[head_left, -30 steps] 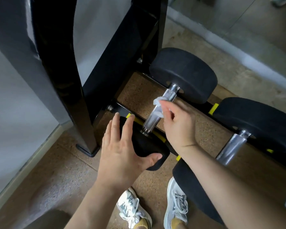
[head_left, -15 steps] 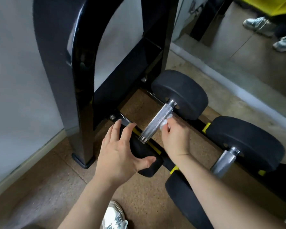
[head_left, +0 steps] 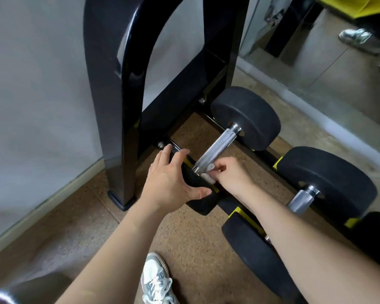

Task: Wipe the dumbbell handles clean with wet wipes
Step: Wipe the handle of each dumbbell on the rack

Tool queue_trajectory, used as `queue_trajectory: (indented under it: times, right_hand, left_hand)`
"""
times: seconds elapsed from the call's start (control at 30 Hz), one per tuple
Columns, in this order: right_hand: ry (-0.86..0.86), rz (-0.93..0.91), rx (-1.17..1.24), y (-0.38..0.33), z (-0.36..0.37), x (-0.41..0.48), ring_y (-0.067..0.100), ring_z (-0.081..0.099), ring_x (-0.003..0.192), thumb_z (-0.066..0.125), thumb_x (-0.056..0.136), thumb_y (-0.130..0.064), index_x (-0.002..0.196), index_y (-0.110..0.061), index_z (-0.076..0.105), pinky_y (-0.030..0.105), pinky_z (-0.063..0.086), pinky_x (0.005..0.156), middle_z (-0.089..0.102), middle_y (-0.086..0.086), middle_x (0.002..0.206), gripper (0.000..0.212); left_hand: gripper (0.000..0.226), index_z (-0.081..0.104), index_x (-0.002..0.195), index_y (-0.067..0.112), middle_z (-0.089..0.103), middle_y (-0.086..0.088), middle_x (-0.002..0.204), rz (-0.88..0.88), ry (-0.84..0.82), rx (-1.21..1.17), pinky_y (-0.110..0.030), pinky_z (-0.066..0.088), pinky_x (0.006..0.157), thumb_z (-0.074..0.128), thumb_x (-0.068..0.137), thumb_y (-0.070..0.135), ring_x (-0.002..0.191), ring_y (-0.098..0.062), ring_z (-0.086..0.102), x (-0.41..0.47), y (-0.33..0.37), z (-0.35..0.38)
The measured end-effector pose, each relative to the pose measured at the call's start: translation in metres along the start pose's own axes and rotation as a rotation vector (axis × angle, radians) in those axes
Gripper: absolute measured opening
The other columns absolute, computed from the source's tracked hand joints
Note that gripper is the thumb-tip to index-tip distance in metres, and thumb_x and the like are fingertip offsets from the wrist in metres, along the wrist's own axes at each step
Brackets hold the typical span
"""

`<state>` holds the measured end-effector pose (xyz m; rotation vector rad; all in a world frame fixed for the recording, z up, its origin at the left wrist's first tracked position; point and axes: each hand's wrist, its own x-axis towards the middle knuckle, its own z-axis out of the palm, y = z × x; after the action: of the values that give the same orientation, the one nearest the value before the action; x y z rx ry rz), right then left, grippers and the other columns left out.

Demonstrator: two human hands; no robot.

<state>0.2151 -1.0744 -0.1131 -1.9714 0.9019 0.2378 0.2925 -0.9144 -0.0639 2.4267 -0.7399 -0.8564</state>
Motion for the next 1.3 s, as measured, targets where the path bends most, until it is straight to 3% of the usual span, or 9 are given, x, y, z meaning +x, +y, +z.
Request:
queue_trajectory:
  times: [0.1, 0.23, 0.33, 0.5, 0.6, 0.73, 0.87, 1.07, 1.3]
  right_hand:
    - [-0.126, 0.159, 0.165, -0.022, 0.001, -0.013, 0.017, 0.062, 0.08, 0.062, 0.087, -0.008, 0.075, -0.018, 0.073, 0.028, 0.047, 0.07, 0.069, 0.001, 0.078, 0.018]
    - [-0.06, -0.003, 0.067, -0.051, -0.007, -0.02, 0.016, 0.065, 0.082, 0.066, 0.087, -0.019, 0.079, -0.016, 0.076, 0.034, 0.053, 0.076, 0.072, 0.003, 0.08, 0.013]
    - [0.162, -0.247, -0.256, -0.058, -0.014, -0.016, 0.013, 0.058, 0.07, 0.064, 0.089, -0.019, 0.089, -0.017, 0.075, 0.028, 0.045, 0.061, 0.064, -0.002, 0.079, 0.011]
    - [0.007, -0.394, -1.016, -0.074, -0.026, 0.001, 0.027, 0.056, 0.099, 0.054, 0.095, -0.027, 0.119, -0.013, 0.06, 0.034, 0.045, 0.073, 0.048, 0.006, 0.112, 0.028]
    - [0.182, -0.258, -1.166, -0.087, -0.043, 0.017, 0.031, 0.059, 0.102, 0.051, 0.097, -0.028, 0.118, -0.005, 0.058, 0.037, 0.049, 0.076, 0.048, 0.012, 0.121, 0.032]
    - [-0.007, -0.238, -1.167, -0.096, -0.005, 0.013, 0.031, 0.061, 0.101, 0.061, 0.089, -0.013, 0.11, -0.007, 0.061, 0.036, 0.046, 0.073, 0.053, 0.01, 0.114, 0.021]
    - [-0.122, -0.181, -0.681, -0.084, 0.001, 0.002, 0.025, 0.064, 0.089, 0.059, 0.089, -0.009, 0.093, -0.011, 0.07, 0.035, 0.053, 0.078, 0.066, 0.006, 0.094, 0.012]
    - [-0.21, 0.232, 0.901, -0.117, -0.048, -0.072, 0.01, 0.049, 0.06, 0.052, 0.094, 0.0, 0.093, -0.007, 0.067, 0.019, 0.039, 0.054, 0.062, 0.007, 0.078, 0.017]
    - [-0.218, 0.31, 1.143, -0.172, -0.089, -0.178, 0.008, 0.041, 0.039, 0.042, 0.089, 0.013, 0.096, -0.001, 0.061, 0.017, 0.03, 0.035, 0.055, 0.006, 0.052, 0.024]
  left_hand:
    - [0.105, 0.021, 0.15, 0.031, -0.003, -0.003, 0.162, -0.026, -0.001, 0.015, -0.044, 0.013, 0.121, 0.078, 0.067, 0.059, 0.149, -0.025, -0.003, -0.005, 0.008, -0.003]
    - [0.106, 0.018, 0.152, 0.026, -0.002, -0.004, 0.163, -0.04, 0.01, 0.002, -0.041, 0.013, 0.121, 0.079, 0.07, 0.054, 0.149, -0.023, -0.003, -0.008, 0.01, -0.004]
    - [0.109, 0.012, 0.154, 0.026, -0.003, 0.0, 0.163, -0.043, 0.005, -0.012, -0.039, 0.013, 0.121, 0.077, 0.071, 0.055, 0.149, -0.02, -0.002, -0.008, 0.007, -0.006]
    - [0.113, 0.009, 0.154, 0.024, -0.003, 0.001, 0.163, -0.02, 0.017, -0.005, -0.039, 0.012, 0.122, 0.076, 0.07, 0.058, 0.149, -0.018, -0.005, -0.008, 0.005, -0.005]
    - [0.112, 0.008, 0.154, 0.025, -0.005, 0.002, 0.163, -0.023, 0.018, -0.008, -0.04, 0.011, 0.122, 0.075, 0.071, 0.058, 0.149, -0.019, -0.006, -0.008, 0.003, -0.004]
    - [0.11, 0.007, 0.154, 0.024, -0.006, 0.0, 0.163, -0.016, 0.018, 0.001, -0.04, 0.008, 0.122, 0.074, 0.073, 0.058, 0.149, -0.021, -0.007, -0.007, 0.002, -0.004]
    - [0.098, 0.012, 0.154, 0.022, 0.004, 0.0, 0.163, -0.03, -0.039, -0.074, -0.04, 0.016, 0.121, 0.074, 0.081, 0.041, 0.15, -0.021, 0.002, -0.006, 0.001, -0.014]
    - [0.026, 0.063, 0.12, 0.023, 0.071, 0.006, 0.108, -0.124, 0.046, -0.93, -0.021, 0.05, 0.084, 0.059, 0.095, 0.023, 0.102, -0.008, 0.064, -0.05, 0.038, -0.062]
    - [0.012, 0.069, 0.083, 0.006, 0.072, -0.011, 0.075, -0.114, 0.237, -1.301, -0.024, 0.053, 0.064, 0.065, 0.088, 0.016, 0.065, -0.017, 0.066, -0.148, 0.129, -0.111]
